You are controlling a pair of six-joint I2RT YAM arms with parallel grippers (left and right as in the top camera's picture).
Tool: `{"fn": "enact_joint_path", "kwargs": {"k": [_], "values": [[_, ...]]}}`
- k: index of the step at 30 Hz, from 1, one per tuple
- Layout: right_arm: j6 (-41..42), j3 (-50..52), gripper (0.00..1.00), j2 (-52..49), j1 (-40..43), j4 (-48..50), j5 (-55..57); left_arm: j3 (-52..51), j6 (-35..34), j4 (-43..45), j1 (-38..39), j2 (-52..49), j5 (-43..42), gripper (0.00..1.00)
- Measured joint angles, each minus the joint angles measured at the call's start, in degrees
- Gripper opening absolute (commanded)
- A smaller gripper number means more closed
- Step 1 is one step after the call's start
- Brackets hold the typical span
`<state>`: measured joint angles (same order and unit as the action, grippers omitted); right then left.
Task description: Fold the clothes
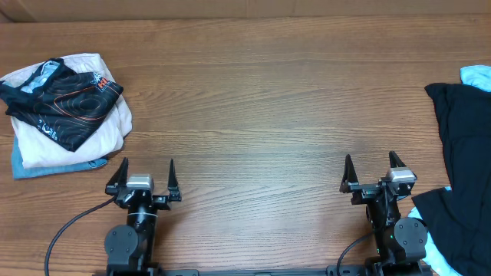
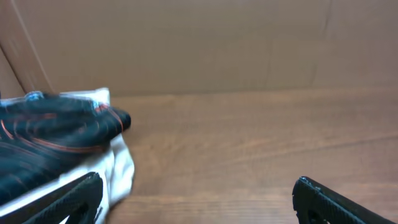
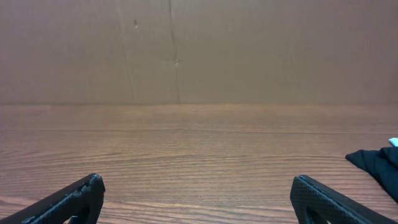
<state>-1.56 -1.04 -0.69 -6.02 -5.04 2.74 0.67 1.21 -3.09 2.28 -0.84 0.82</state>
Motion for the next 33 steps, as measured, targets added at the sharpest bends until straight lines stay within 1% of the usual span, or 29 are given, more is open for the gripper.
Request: {"fn": "enact_joint_path", "kwargs": {"k": [3, 33], "values": [[0.02, 0.00, 1.00, 0.00, -0.02, -0.04, 0.00, -0.17, 0.00, -1.31, 0.00, -0.02, 0.00, 1.00], [0.00, 0.00, 1.00, 0.00, 0.00, -0.02, -0.02, -0.17, 0.00, -1.33, 0.00, -0.02, 0.00, 1.00]]}}
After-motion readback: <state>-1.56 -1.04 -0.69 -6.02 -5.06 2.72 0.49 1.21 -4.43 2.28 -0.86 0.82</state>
